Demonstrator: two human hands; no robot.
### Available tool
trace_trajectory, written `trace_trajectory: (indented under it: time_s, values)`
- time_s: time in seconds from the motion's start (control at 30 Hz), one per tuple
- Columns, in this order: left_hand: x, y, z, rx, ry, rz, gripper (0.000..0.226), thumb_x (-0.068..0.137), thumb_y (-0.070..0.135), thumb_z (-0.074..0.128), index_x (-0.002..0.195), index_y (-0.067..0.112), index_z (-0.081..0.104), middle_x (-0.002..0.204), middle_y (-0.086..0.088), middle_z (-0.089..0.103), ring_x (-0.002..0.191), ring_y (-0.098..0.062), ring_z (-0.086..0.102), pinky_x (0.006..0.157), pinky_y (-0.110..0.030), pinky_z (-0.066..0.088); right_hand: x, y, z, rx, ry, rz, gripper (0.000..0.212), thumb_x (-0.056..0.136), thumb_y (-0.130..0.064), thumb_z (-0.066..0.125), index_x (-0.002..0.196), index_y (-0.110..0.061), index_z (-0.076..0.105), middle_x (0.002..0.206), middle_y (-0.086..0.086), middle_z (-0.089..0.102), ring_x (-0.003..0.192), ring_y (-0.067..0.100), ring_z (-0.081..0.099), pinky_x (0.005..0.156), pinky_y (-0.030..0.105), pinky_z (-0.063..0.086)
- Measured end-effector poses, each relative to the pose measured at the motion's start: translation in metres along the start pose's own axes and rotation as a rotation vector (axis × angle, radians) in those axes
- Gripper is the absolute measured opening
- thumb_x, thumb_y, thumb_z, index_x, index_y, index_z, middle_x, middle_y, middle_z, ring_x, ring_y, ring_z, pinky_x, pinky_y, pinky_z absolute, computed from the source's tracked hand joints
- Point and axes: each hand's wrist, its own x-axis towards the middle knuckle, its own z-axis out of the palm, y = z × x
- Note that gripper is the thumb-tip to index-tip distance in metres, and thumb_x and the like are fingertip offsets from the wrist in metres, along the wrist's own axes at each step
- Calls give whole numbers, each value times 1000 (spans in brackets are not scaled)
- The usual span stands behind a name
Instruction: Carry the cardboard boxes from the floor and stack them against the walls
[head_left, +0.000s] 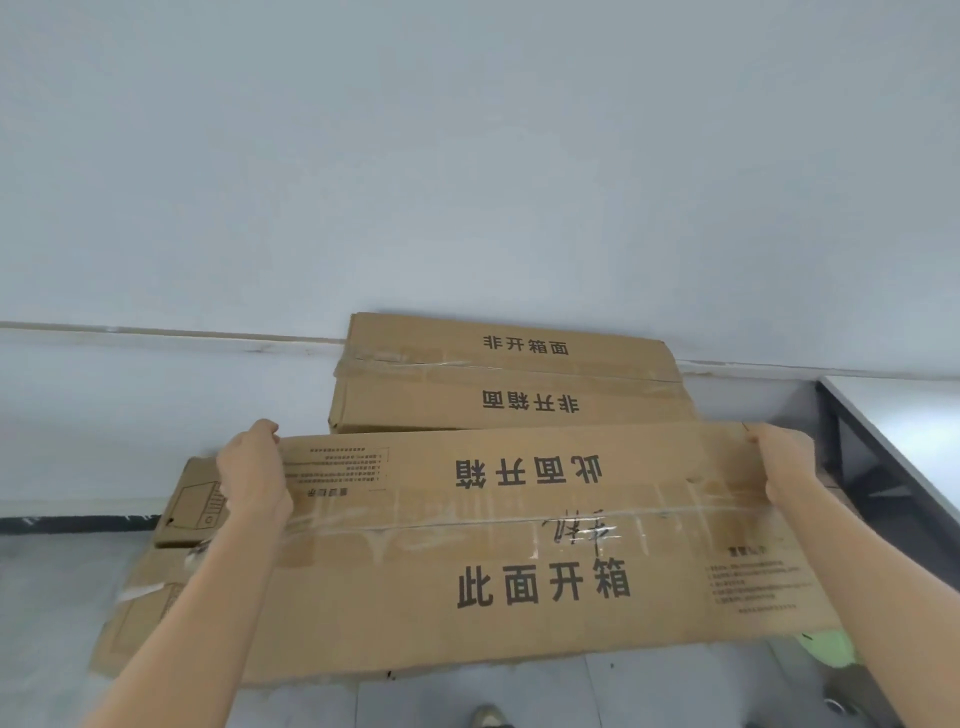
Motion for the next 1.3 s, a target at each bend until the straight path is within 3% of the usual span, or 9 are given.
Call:
trace_trajectory:
  time_s: [0.2,0.27,0.33,0.5,0.63,0.8,0.9,1.0,1.3]
  values:
    - [6,-5,34,64,45,-13,22,82,30,51,64,18,48,68,-1,46,76,-23,44,73,-38,36,43,13,16,11,-27,1,29,89,-3,52,116,5,54,104,9,48,96,20,40,80,32,30]
    - [9,-4,44,85,60,1,23,83,28,51,63,18,47,68,-1,45,70,-20,43,72,-37,35,56,15,25,2,-37,11,5,88,-3,52,88,-1,57,97,9,48,92,18,39,76,32,30]
    - [14,-4,51,120,81,12,23,83,28,50,63,17,46,67,-1,45,75,-23,44,73,-38,35,70,18,35,-24,-46,-23,20,87,-6,53,68,-9,49,84,10,47,86,17,37,72,33,28]
    - [28,-21,58,311,130,47,20,68,36,46,59,19,43,68,-5,45,85,-30,40,89,-54,41,84,37,46,-200,-50,-126,23,89,-8,49,102,2,64,96,13,62,87,22,50,77,29,36]
    - [19,-32,65,481,172,142,22,79,36,43,70,18,52,90,-17,61,101,-42,51,94,-55,42,93,53,45,-281,-49,-129,27,89,-6,47,109,4,62,105,20,63,86,23,49,75,28,34]
    - [7,-32,66,675,215,191,24,93,24,35,86,11,54,90,-15,53,115,-37,40,99,-47,29,106,59,46,-372,-82,-149,27,88,-9,50,110,4,60,107,19,61,96,33,54,78,34,39]
    - [9,-37,63,675,156,267,16,92,23,39,89,13,52,102,-18,60,109,-40,47,94,-52,40,107,60,48,-461,-106,-168,29,86,-9,54,112,4,59,112,21,60,104,38,55,81,36,42]
    - [9,-41,59,720,103,317,14,89,20,43,93,12,54,108,-19,59,105,-40,51,86,-52,46,112,61,48,-550,-125,-176,32,88,-16,55,115,0,58,119,22,57,110,39,52,93,43,43]
    - [-4,-36,63,900,42,408,23,91,20,47,107,9,59,124,-20,45,118,-38,37,102,-47,32,75,62,55,-812,-112,-168,51,96,-30,41,140,-6,29,143,23,30,132,37,26,108,47,24]
